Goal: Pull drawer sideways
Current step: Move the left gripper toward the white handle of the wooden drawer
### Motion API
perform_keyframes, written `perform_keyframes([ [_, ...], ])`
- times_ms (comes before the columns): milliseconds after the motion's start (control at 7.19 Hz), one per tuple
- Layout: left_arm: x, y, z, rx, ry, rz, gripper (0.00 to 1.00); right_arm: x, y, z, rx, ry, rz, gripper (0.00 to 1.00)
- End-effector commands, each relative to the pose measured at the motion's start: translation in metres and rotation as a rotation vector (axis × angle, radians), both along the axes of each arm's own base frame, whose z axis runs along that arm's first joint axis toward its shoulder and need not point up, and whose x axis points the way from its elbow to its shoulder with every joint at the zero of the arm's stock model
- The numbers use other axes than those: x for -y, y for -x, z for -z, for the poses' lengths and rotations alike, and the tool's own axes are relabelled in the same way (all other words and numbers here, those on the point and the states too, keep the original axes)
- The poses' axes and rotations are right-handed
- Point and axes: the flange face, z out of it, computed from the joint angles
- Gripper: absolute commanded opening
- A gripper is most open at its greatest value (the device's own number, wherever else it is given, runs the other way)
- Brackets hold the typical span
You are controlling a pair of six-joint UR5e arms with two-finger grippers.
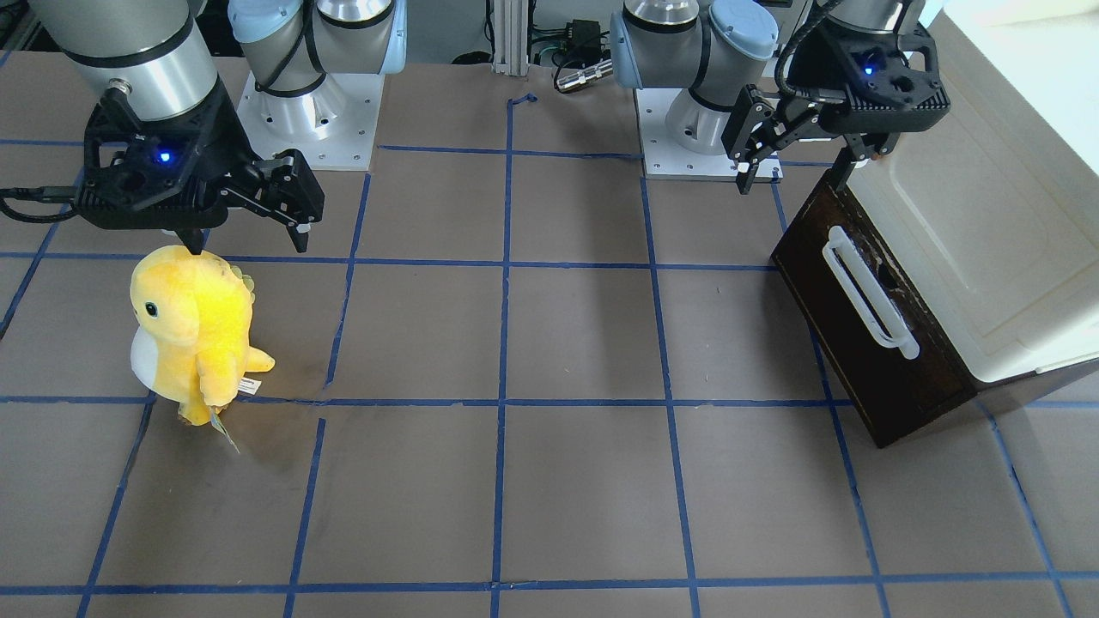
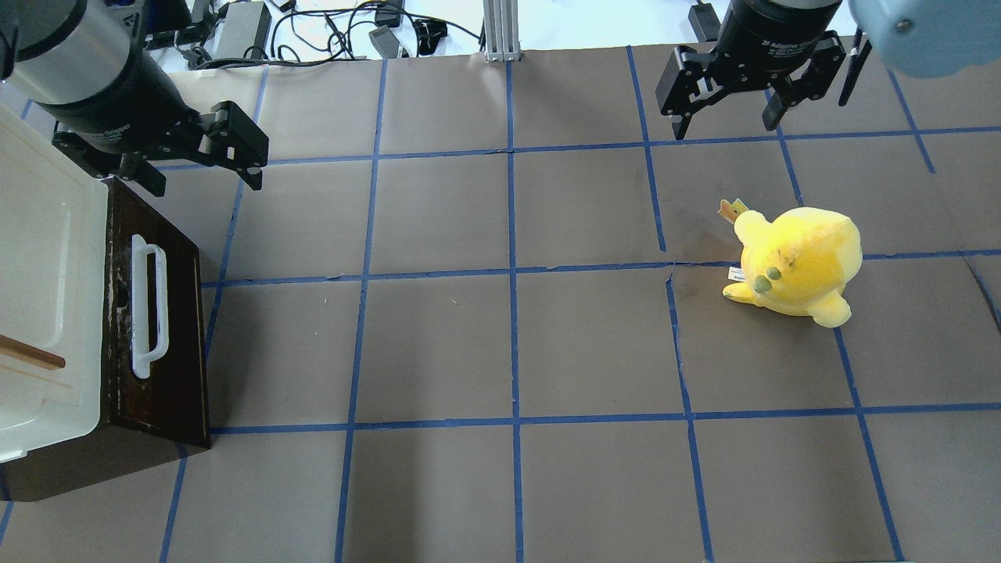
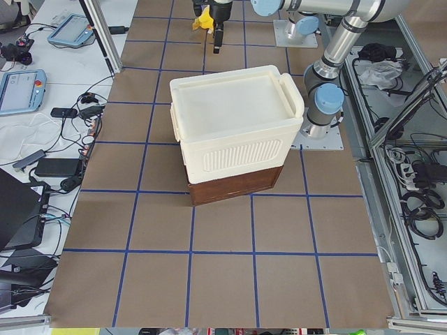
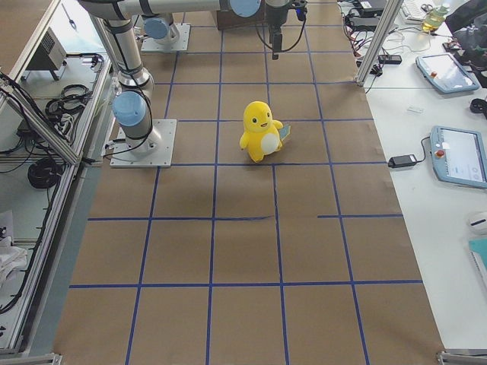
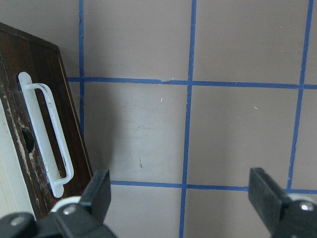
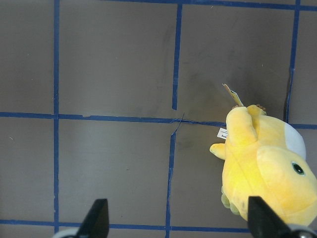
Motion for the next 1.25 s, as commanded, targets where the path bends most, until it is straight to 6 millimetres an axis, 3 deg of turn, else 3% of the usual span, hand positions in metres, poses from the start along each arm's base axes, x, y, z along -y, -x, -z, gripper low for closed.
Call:
perform_keyframes([
  [0,0.000,0.000,0.000,0.003,-0.001,0.000,1.00,0.000,0.000,0.000,0.000,0.000,0.000,1.00],
  [557,0.014,-0.001,0.008,-0.005,0.000,-0.003,1.00,0.000,0.000,0.000,0.000,0.000,0.000,1.00],
  [835,0.037,0.000,0.026,-0.004,0.015,-0.001,1.00,0.000,0.000,0.000,0.000,0.000,0.000,1.00],
  [1113,0.056,0.014,0.049,0.005,-0.003,-0.013,1.00,0.000,0.000,0.000,0.000,0.000,0.000,1.00],
])
